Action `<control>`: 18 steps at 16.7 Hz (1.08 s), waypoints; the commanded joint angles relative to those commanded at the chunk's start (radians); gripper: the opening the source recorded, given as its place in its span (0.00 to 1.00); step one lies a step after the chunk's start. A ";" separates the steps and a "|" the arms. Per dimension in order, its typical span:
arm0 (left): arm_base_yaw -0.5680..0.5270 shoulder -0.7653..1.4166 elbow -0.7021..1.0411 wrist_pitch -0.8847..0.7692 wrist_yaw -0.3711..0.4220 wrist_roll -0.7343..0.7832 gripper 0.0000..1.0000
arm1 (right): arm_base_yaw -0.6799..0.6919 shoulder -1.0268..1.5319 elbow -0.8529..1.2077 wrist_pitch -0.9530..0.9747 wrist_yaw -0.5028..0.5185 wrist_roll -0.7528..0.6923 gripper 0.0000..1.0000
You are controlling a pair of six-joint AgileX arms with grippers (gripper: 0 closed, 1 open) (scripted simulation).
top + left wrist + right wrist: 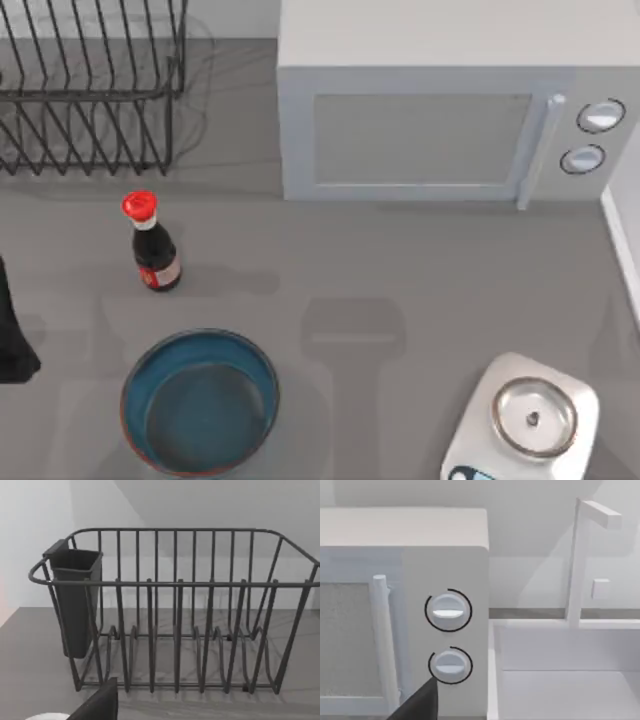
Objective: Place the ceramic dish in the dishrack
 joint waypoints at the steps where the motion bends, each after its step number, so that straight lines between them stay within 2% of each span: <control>1: 0.000 0.000 0.000 0.000 0.000 0.000 1.00 | 0.000 0.000 0.000 0.000 0.000 0.000 1.00; 4: -0.021 0.032 0.032 -0.029 0.001 -0.021 1.00 | 0.000 0.000 0.000 0.000 0.000 0.000 1.00; 8: -0.129 0.223 0.213 -0.182 0.002 -0.129 1.00 | 0.000 0.000 0.000 0.000 0.000 0.000 1.00; 18: -0.558 1.204 0.919 -0.825 -0.004 -0.544 1.00 | 0.000 0.000 0.000 0.000 0.000 0.000 1.00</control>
